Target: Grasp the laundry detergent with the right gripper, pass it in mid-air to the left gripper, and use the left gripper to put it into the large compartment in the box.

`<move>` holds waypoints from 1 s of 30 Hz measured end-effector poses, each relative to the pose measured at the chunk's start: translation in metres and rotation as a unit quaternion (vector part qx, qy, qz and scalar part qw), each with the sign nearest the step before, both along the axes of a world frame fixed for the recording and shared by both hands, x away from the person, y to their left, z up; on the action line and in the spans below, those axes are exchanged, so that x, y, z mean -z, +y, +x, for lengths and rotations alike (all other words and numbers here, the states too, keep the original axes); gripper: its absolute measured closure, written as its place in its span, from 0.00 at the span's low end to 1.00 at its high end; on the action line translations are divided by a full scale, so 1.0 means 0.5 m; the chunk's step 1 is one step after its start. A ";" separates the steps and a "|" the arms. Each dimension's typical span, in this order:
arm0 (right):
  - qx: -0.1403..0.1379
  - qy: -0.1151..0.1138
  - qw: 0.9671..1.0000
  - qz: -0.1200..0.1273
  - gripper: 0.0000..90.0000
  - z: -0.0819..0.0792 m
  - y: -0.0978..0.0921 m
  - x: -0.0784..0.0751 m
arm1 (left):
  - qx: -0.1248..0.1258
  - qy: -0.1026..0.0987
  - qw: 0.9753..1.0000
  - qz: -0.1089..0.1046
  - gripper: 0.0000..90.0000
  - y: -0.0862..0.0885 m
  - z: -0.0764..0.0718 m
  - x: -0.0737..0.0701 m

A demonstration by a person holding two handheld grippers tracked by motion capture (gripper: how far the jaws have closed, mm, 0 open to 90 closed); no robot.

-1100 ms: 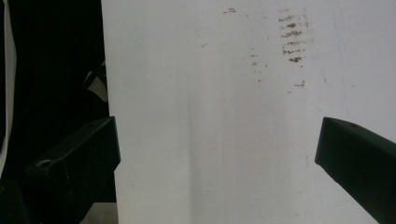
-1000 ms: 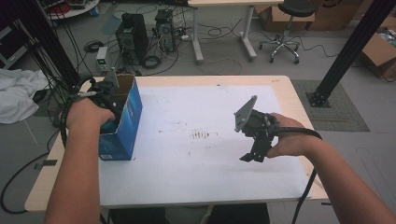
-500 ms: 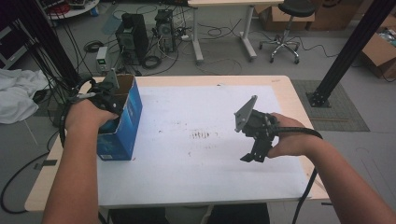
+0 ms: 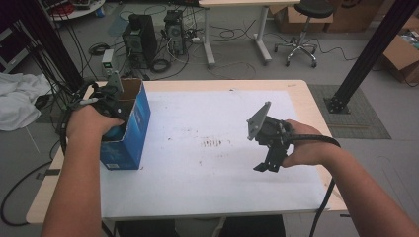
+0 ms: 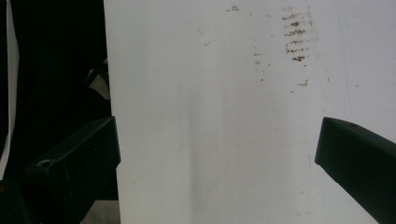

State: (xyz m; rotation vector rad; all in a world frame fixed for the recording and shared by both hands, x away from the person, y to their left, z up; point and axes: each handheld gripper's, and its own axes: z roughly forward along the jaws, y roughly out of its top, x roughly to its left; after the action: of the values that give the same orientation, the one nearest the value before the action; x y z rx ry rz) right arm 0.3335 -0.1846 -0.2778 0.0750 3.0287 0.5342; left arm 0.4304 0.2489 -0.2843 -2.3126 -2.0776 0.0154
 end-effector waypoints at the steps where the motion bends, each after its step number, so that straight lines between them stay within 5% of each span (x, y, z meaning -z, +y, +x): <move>1: 0.000 0.000 1.000 0.000 0.00 0.000 0.000 0.000 | 0.000 0.000 1.000 0.000 0.36 0.000 0.000 0.000; 17: 0.001 -0.002 1.000 0.002 0.00 -0.002 -0.003 -0.006 | 0.003 -0.008 1.000 -0.003 0.35 -0.005 -0.009 -0.025; 30: 0.002 -0.003 1.000 -0.004 0.00 -0.005 -0.006 -0.015 | 0.015 -0.031 0.999 0.017 0.28 -0.006 -0.026 -0.086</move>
State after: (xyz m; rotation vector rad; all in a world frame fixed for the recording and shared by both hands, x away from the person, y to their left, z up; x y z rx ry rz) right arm 0.3308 -0.1875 -0.2702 0.0789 3.0244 0.5204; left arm 0.4173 0.2457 -0.2414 -2.3537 -2.0524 -0.0917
